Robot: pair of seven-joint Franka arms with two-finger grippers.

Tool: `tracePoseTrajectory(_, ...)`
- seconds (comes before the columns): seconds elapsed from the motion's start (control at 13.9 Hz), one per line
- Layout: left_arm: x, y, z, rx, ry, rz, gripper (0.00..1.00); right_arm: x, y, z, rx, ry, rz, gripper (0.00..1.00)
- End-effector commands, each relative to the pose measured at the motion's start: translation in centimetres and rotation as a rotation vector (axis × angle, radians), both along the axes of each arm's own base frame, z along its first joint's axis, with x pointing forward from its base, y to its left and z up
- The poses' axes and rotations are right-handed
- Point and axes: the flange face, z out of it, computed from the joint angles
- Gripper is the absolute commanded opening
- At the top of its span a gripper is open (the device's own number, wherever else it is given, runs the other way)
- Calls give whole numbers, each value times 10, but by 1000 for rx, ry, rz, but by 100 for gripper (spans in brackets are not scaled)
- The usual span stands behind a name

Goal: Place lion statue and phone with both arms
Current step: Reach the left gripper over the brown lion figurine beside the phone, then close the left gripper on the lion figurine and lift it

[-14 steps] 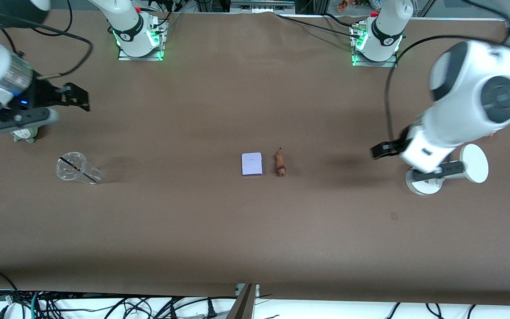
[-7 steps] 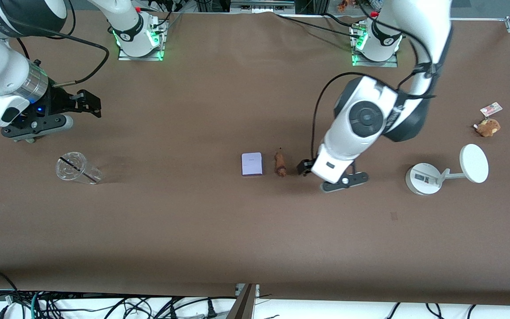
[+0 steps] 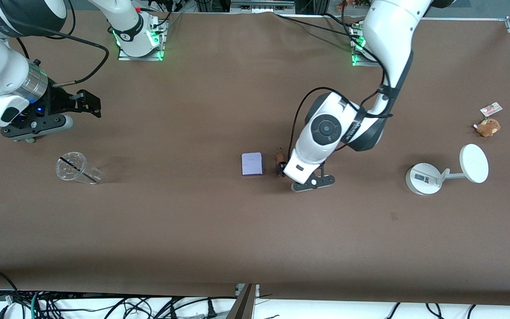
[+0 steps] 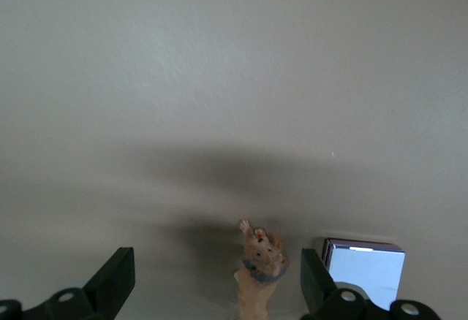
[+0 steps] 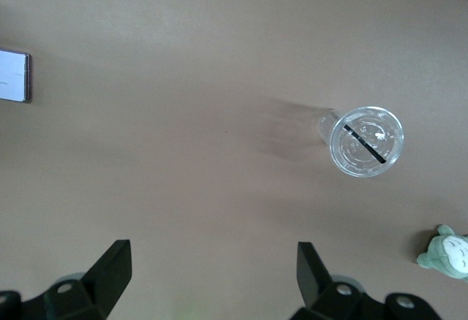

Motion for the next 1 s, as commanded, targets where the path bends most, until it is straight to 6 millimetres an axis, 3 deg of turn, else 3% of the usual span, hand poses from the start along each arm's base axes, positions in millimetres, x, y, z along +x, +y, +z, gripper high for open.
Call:
tracePoseTrajectory(0.0, -21, -16, -10, 14, -3, -6, 100, 0, -2, 6, -7, -9, -4, 100)
tracePoseTrajectory(0.43, -47, -48, -49, 88, -49, -31, 100, 0, -3, 6, -7, -9, -4, 100)
tracePoseTrajectory(0.79, -46, -48, -57, 106, -55, -47, 100, 0, -3, 6, -7, -9, -3, 100)
tracePoseTrajectory(0.93, -48, -48, -64, 110, -47, -48, 81, 0, -3, 6, -7, -9, -1, 100)
